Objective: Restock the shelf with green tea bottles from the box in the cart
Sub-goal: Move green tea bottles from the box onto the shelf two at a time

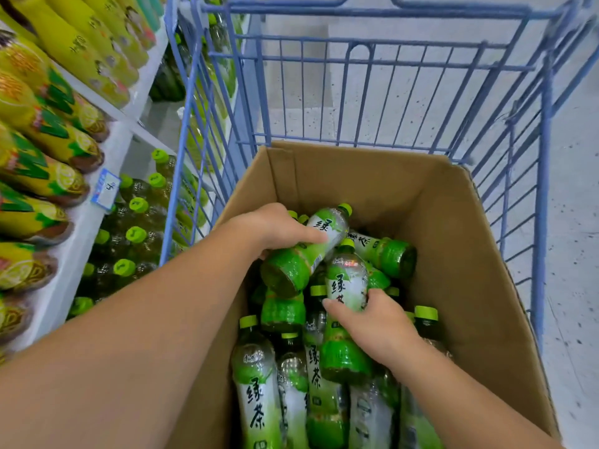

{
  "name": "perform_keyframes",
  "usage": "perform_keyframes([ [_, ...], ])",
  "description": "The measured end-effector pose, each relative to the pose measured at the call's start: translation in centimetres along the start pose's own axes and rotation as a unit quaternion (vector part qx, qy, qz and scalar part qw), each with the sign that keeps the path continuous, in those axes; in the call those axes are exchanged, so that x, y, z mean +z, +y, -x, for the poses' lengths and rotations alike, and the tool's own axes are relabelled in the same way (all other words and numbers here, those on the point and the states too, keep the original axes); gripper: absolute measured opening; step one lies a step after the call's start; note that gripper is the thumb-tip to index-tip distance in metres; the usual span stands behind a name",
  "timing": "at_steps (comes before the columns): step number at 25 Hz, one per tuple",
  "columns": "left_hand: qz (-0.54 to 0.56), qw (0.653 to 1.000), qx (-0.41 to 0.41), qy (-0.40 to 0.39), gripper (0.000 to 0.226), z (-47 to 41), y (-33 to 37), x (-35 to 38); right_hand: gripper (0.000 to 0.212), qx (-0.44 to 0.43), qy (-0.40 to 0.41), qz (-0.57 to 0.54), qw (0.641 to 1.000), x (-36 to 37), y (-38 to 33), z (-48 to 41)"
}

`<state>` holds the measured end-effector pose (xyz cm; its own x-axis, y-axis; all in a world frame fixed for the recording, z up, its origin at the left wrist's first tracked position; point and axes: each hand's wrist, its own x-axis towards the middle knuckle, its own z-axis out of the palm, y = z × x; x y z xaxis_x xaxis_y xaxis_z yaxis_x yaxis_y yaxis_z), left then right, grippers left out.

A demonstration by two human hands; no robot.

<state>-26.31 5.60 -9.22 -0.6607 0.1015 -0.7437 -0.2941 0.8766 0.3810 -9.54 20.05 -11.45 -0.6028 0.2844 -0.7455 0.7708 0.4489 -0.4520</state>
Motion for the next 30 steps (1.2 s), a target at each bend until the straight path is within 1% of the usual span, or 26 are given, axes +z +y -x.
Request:
perform_keyframes([
  [1, -0.013, 1.000, 0.002, -0.008, 0.076, 0.0, 0.2, 0.0, 0.065, 0.003, 0.000, -0.007, 1.000, 0.1, -0.2, -0.2],
  [2, -0.022, 1.000, 0.005, -0.015, 0.069, -0.3, 0.3, 0.1, 0.059, 0.006, -0.002, -0.022, 1.000, 0.1, -0.3, -0.4],
  [4, -0.028, 0.999, 0.016, -0.019, 0.054, -0.2, 0.8, 0.5, 0.053, 0.014, 0.003, -0.055, 0.998, 0.1, -0.3, -0.7],
  [5, -0.025, 0.999, 0.018, -0.028, 0.050, -0.1, 0.9, 0.9, 0.051, 0.016, 0.007, -0.064, 0.998, 0.1, -0.4, -0.8],
  [8, 0.001, 0.999, 0.003, -0.050, 0.049, 0.7, 1.0, 2.0, 0.051, 0.013, 0.014, -0.066, 0.998, 0.2, -0.4, -0.9],
  [10, 0.018, 0.999, 0.003, -0.041, 0.048, 1.4, 0.6, 2.3, 0.051, 0.005, 0.022, -0.075, 0.997, 0.2, -0.3, -1.1],
  [12, 0.068, 0.997, 0.006, -0.030, 0.045, 2.8, -0.2, 2.3, 0.048, -0.003, 0.019, -0.116, 0.993, 0.0, 0.0, -1.2],
  [15, 0.163, 0.987, 0.012, -0.004, 0.043, 4.9, -2.7, 2.8, 0.038, -0.020, 0.004, -0.162, 0.987, -0.5, 0.3, -1.1],
  [18, 0.237, 0.971, 0.010, 0.020, 0.047, 7.5, -5.5, 4.2, 0.040, -0.041, -0.011, -0.177, 0.983, -1.1, 0.9, 0.1],
  [19, 0.267, 0.964, 0.004, 0.018, 0.045, 8.6, -6.1, 4.7, 0.039, -0.046, -0.020, -0.180, 0.982, -1.4, 1.1, 0.5],
  [20, 0.301, 0.953, 0.005, 0.010, 0.035, 9.6, -6.4, 5.1, 0.037, -0.052, -0.029, -0.180, 0.982, -1.7, 1.2, 1.1],
  [21, 0.327, 0.945, 0.007, -0.002, 0.020, 10.8, -6.7, 5.7, 0.039, -0.056, -0.038, -0.176, 0.982, -1.9, 1.3, 1.9],
  [22, 0.340, 0.940, 0.013, -0.009, 0.007, 12.0, -7.0, 6.1, 0.045, -0.063, -0.044, -0.171, 0.982, -2.2, 1.3, 2.7],
  [23, 0.350, 0.936, 0.019, -0.009, 0.004, 13.4, -7.2, 6.3, 0.054, -0.066, -0.047, -0.164, 0.983, -2.3, 1.2, 3.8],
  [24, 0.362, 0.932, 0.022, -0.007, 0.006, 14.7, -7.2, 6.7, 0.062, -0.066, -0.044, -0.156, 0.985, -2.5, 1.2, 5.0],
  [25, 0.374, 0.927, 0.026, -0.006, 0.013, 16.0, -7.2, 7.0, 0.065, -0.070, -0.038, -0.152, 0.985, -2.7, 1.2, 6.3],
  [26, 0.387, 0.922, 0.032, -0.008, 0.020, 17.4, -7.3, 7.3, 0.061, -0.081, -0.033, -0.152, 0.985, -3.0, 1.1, 7.7],
  [27, 0.402, 0.915, 0.036, -0.008, 0.026, 18.8, -7.2, 7.4, 0.053, -0.092, -0.026, -0.153, 0.984, -3.5, 0.9, 9.1],
  [28, 0.419, 0.907, 0.035, -0.003, 0.027, 20.7, -7.3, 7.6, 0.045, -0.100, -0.020, -0.149, 0.984, -4.0, 0.8, 11.0],
  [30, 0.442, 0.896, 0.034, 0.017, 0.021, 24.0, -7.3, 7.8, 0.035, -0.103, -0.006, -0.140, 0.985, -4.9, 0.7, 14.3],
])
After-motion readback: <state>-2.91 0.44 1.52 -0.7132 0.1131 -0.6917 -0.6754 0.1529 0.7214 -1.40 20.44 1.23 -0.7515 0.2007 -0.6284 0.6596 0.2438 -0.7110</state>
